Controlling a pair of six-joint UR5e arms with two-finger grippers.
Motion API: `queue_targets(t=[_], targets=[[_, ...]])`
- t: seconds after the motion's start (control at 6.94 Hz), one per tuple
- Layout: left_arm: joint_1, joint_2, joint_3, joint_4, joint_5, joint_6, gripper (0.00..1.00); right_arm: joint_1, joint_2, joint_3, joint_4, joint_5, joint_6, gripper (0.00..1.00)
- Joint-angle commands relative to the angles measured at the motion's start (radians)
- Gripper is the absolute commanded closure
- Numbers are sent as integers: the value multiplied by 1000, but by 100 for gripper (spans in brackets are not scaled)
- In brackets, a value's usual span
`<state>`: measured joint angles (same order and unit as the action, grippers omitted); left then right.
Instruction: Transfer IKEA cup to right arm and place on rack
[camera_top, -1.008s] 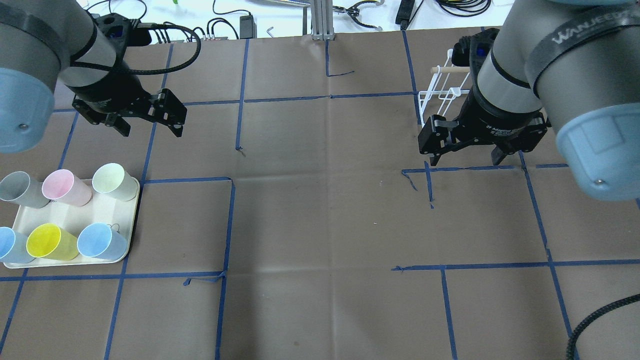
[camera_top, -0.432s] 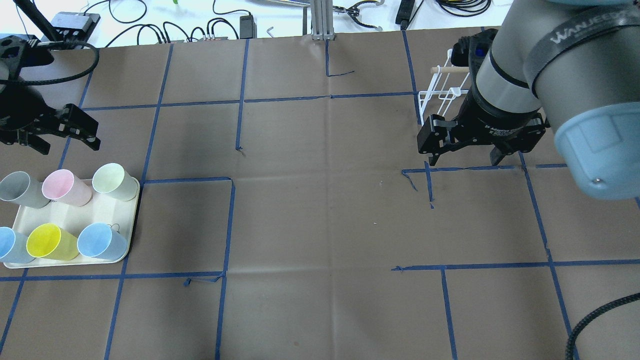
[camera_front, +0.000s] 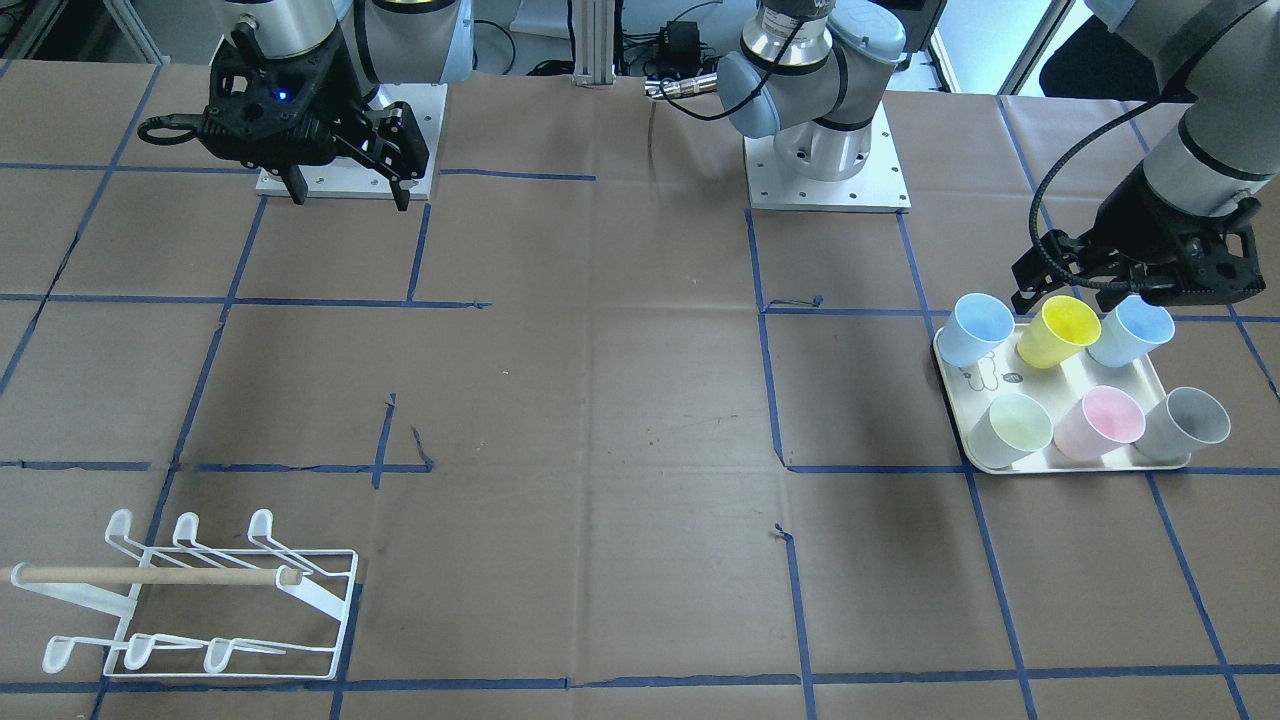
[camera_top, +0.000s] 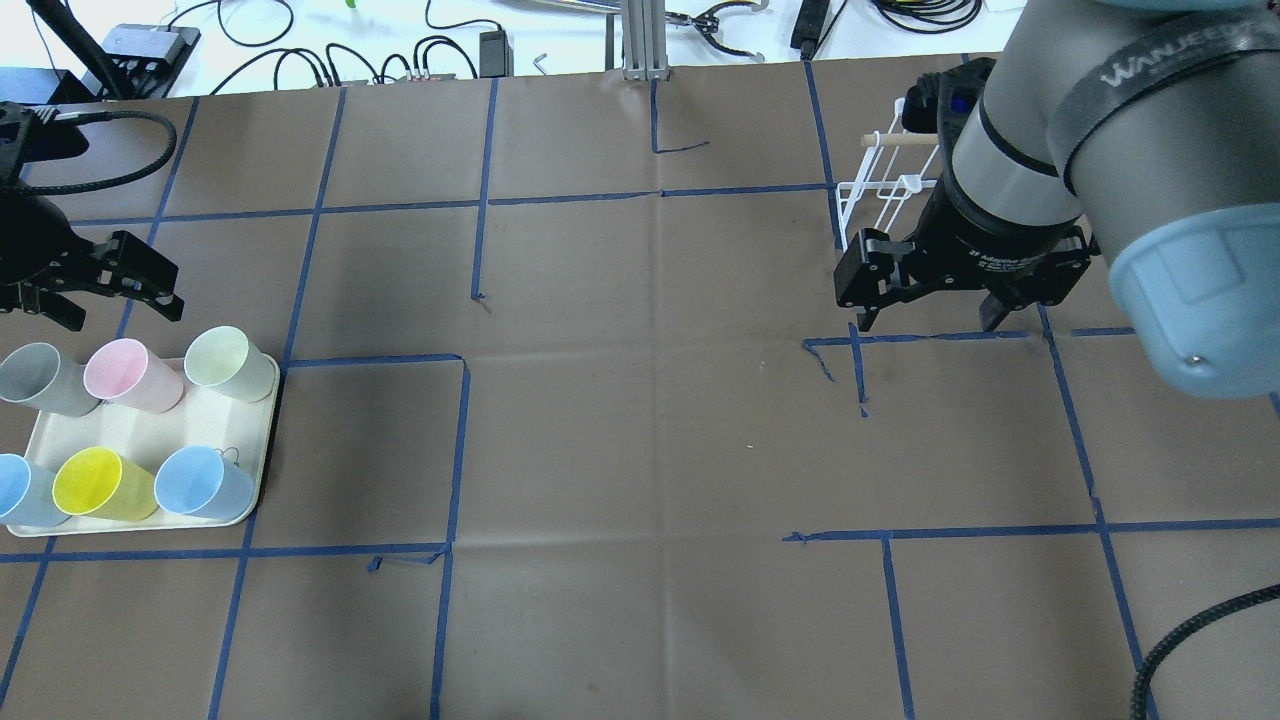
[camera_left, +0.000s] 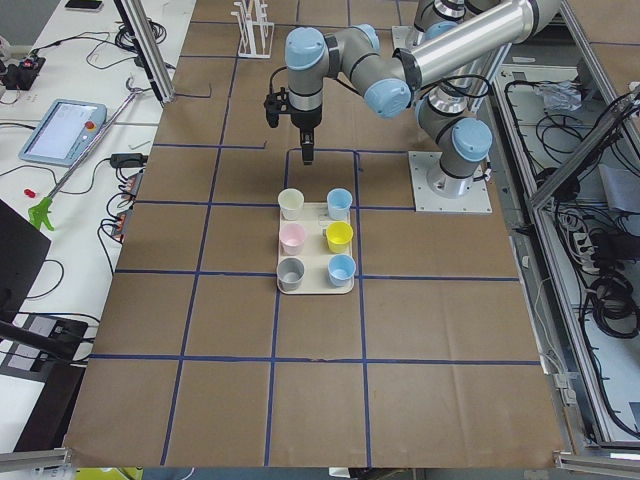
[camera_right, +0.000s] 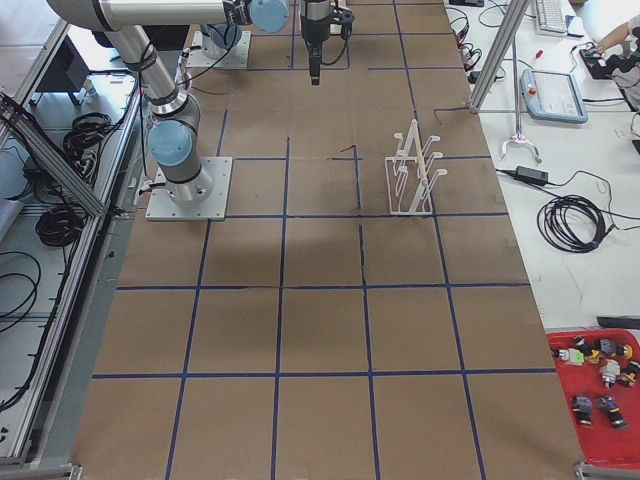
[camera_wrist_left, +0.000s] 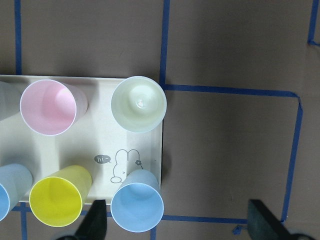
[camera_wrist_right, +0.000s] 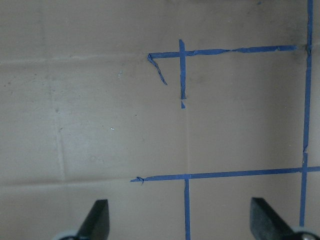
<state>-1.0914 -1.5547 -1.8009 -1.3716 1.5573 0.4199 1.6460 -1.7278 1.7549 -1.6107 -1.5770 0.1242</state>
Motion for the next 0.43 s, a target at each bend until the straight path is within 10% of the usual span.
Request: queue_targets(t=[0.0, 0.29], targets=[[-4, -65, -78, 159, -20, 2, 1, 0, 1, -2, 0, 0, -1, 0], [-19, -119, -144, 294, -20, 3, 1, 0, 1, 0, 0, -1, -2, 0]])
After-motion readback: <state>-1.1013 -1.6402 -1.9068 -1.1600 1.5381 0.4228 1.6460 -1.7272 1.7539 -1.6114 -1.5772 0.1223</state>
